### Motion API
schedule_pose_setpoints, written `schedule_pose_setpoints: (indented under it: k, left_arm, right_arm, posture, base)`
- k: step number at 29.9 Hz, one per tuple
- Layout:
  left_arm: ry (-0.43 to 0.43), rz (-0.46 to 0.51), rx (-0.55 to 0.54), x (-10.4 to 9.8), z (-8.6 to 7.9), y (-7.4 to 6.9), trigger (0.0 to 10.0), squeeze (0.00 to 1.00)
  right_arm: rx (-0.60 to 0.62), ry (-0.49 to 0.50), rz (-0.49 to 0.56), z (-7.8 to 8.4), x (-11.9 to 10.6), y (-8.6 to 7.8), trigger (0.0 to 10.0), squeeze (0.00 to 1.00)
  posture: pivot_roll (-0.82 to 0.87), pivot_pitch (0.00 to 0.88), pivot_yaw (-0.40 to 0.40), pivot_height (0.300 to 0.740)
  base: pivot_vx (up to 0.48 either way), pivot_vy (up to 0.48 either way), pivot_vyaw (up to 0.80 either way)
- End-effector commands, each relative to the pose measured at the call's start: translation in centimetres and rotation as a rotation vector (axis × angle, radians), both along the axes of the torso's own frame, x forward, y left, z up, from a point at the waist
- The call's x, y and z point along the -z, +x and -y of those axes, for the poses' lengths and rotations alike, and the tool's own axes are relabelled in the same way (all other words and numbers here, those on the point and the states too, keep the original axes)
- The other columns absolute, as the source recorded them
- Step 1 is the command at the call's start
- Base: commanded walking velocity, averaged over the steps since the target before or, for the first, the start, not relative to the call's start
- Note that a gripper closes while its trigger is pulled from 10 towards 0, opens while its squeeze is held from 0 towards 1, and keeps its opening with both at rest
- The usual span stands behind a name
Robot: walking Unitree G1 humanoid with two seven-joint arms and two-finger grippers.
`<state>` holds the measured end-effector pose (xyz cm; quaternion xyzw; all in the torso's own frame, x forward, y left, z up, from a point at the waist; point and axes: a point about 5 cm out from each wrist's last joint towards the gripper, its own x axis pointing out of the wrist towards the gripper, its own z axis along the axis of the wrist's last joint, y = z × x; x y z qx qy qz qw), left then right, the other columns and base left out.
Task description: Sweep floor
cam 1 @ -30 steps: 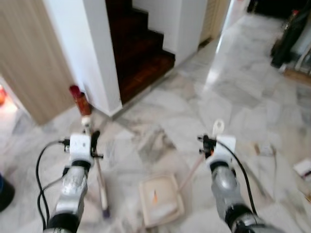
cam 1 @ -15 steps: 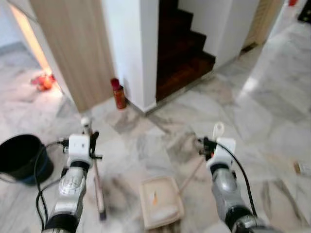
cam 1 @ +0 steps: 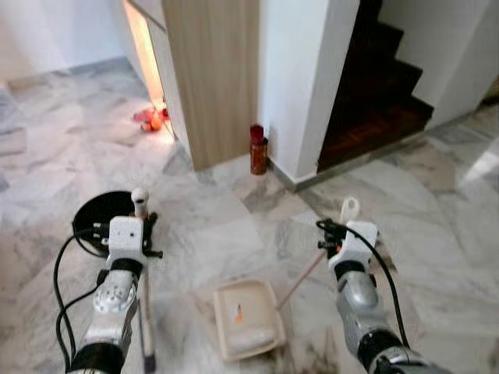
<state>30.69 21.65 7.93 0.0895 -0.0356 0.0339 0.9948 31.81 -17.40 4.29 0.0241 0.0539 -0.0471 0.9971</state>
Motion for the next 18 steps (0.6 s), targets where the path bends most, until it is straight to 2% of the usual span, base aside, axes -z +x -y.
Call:
schedule_pose_setpoints:
  k: [1,16,18]
  left_arm:
    - [-0.006,0.037,-0.011,-0.8,-0.26,0.26,10.0,0.0]
    - [-0.004,0.04,-0.017,-0.92,-0.48,0.27,10.0,0.0]
    - [-0.003,0.04,-0.017,-0.92,-0.49,0.27,10.0,0.0]
  right_arm:
    - [-0.014,-0.001,0.042,-0.53,-0.94,0.64,10.0,0.0]
    - [-0.031,-0.001,0.037,-0.78,-0.87,0.64,10.0,0.0]
    - [-0.033,0.001,0.039,-0.82,-0.87,0.63,10.0,0.0]
  posture:
    - [0.11,0.0,-0.024,0.74]
    - [0.12,0.0,-0.025,0.74]
    - [0.12,0.0,-0.024,0.74]
  base:
    - [0.0,0.266,0.0]
    - [0.0,0.267,0.0]
    - [0.0,0.266,0.48]
